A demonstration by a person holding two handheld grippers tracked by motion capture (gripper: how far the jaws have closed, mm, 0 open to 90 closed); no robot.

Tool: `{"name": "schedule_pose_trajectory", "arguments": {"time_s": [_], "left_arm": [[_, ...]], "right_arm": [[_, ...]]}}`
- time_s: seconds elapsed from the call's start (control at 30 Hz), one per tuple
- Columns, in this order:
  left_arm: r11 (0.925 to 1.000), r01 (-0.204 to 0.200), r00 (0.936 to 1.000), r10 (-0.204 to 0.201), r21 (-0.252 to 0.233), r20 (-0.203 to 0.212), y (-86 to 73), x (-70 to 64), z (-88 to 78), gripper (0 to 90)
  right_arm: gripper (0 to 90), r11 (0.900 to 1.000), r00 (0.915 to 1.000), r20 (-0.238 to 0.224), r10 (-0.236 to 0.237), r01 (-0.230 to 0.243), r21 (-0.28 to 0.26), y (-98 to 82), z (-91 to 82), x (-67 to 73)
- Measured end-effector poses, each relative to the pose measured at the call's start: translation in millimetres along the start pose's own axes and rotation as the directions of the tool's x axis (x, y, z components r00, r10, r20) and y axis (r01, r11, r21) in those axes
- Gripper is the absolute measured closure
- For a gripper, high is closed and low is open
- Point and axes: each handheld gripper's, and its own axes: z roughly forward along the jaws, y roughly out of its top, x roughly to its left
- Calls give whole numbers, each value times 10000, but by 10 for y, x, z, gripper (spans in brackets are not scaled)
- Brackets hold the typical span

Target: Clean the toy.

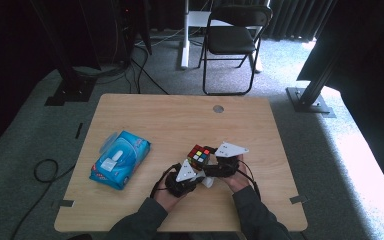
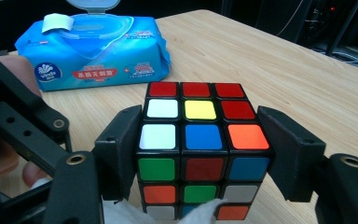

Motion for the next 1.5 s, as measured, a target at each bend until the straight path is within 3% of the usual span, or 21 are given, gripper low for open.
{"name": "schedule_pose_trajectory", "arguments": {"time_s": [0.37, 0.7, 1.23, 1.5], "left_arm": [[9999, 137, 9998, -137, -47, -167, -17, 48, -30, 833], [9987, 485, 9968, -496, -177, -633, -51, 202, -134, 833], [9925, 1131, 9817, -1188, -463, -1491, -139, 495, -325, 833], [9890, 1388, 9707, -1461, -510, -1909, -192, 619, -416, 833]], "right_arm": [[342, 9999, 9996, 246, 144, -144, -18, -25, -17, -79], [342, 9998, 9995, 247, 182, -183, 10, -34, -16, -97], [342, 9998, 9993, 320, 190, -193, 64, -52, -27, -114], [342, 9997, 9986, 468, 258, -260, 35, -66, -45, -151]]}}
